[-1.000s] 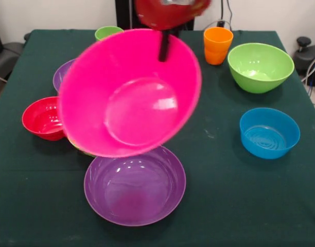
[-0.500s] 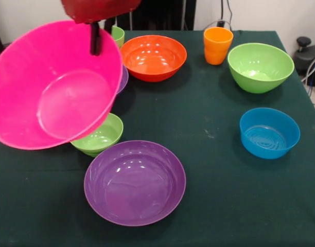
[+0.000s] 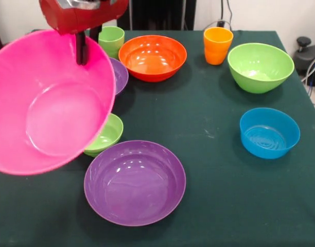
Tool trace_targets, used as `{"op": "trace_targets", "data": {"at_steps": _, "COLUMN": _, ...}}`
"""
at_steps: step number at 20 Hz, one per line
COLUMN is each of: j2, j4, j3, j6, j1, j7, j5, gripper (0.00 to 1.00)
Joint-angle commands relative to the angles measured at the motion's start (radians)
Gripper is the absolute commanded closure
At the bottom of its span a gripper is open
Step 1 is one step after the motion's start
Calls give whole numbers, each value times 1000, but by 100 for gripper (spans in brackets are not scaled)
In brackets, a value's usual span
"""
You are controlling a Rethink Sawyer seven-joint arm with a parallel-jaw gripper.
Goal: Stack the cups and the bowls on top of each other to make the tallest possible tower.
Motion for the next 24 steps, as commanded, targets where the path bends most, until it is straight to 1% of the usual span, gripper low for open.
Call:
{"op": "trace_targets", "data": {"at_steps": 1, "j2": 81, "j4": -174, "j3": 188, "j6": 113, "j1": -21, "j7": -233, "j5": -70, "gripper": 100}}
{"op": "trace_targets", "data": {"at_steps": 5, "j2": 109, "j4": -207, "j3": 198, "j6": 103, "j1": -28, "j7": -240, "j5": -78, "gripper": 100}}
{"op": "trace_targets", "data": {"at_steps": 7, "j2": 112, "j4": -201, "j3": 203, "j6": 86, "j1": -29, "j7": -246, "j5": -82, "gripper": 100}}
{"op": "trace_targets", "data": {"at_steps": 9, "j2": 114, "j4": -188, "j3": 207, "j6": 67, "j1": -25, "j7": -234, "j5": -80, "gripper": 100}}
{"op": "trace_targets", "data": {"at_steps": 10, "j2": 103, "j4": -163, "j3": 213, "j6": 51, "j1": -25, "j7": -240, "j5": -81, "gripper": 100}}
{"op": "trace_targets", "data": {"at_steps": 13, "j2": 95, "j4": -141, "j3": 219, "j6": 31, "j1": -21, "j7": -230, "j5": -82, "gripper": 100}}
{"op": "trace_targets", "data": {"at_steps": 15, "j2": 95, "j4": -132, "j3": 224, "j6": 16, "j1": -21, "j7": -229, "j5": -87, "gripper": 100}}
{"op": "trace_targets", "data": {"at_steps": 21, "j2": 72, "j4": -56, "j3": 245, "j6": -60, "j1": -15, "j7": -236, "j5": -107, "gripper": 100}}
{"op": "trace_targets", "data": {"at_steps": 24, "j2": 76, "j4": -50, "j3": 250, "j6": -82, "j1": -12, "j7": -224, "j5": -117, "gripper": 100}}
